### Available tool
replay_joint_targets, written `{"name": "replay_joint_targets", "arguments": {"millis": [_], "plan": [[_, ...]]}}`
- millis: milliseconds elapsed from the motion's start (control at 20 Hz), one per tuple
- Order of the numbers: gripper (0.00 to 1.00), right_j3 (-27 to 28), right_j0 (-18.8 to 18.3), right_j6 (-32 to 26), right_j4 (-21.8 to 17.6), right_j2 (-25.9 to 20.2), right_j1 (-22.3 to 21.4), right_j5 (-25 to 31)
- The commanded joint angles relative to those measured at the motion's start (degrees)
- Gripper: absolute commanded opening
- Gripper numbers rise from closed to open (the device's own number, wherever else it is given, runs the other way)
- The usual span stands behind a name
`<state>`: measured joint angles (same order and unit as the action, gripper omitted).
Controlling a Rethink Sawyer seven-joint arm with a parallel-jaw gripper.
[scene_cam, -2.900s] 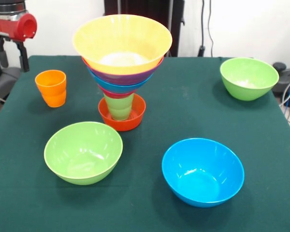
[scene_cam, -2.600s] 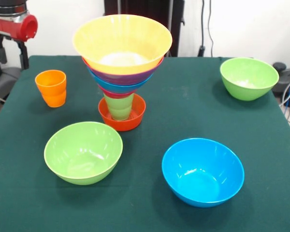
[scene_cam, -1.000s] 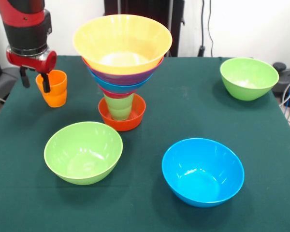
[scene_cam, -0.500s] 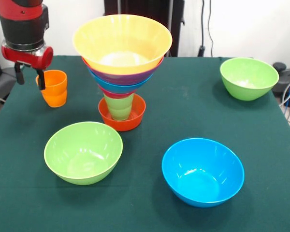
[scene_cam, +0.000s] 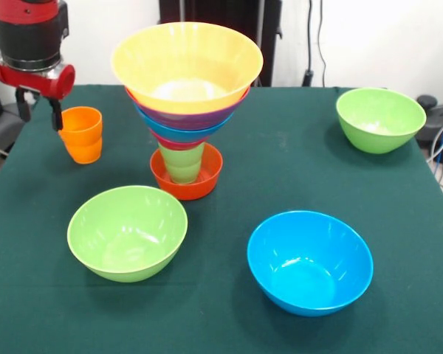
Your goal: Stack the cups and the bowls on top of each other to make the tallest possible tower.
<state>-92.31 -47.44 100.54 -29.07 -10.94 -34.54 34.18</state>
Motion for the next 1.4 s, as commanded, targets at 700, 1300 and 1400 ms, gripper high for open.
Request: {"name": "replay_joint_targets", "arguments": {"millis": [700,1300,1400], "plan": [[1.0,-10.4,2.8,3.4,-3.7,3.8,1.7,-3.2],[1.0,-4.9,7.0,7.3,-5.5,8.4,8.5,-9.1],[1.0,-1.2,8.2,8.5,-5.8,9.4,12.2,-11.9]]}}
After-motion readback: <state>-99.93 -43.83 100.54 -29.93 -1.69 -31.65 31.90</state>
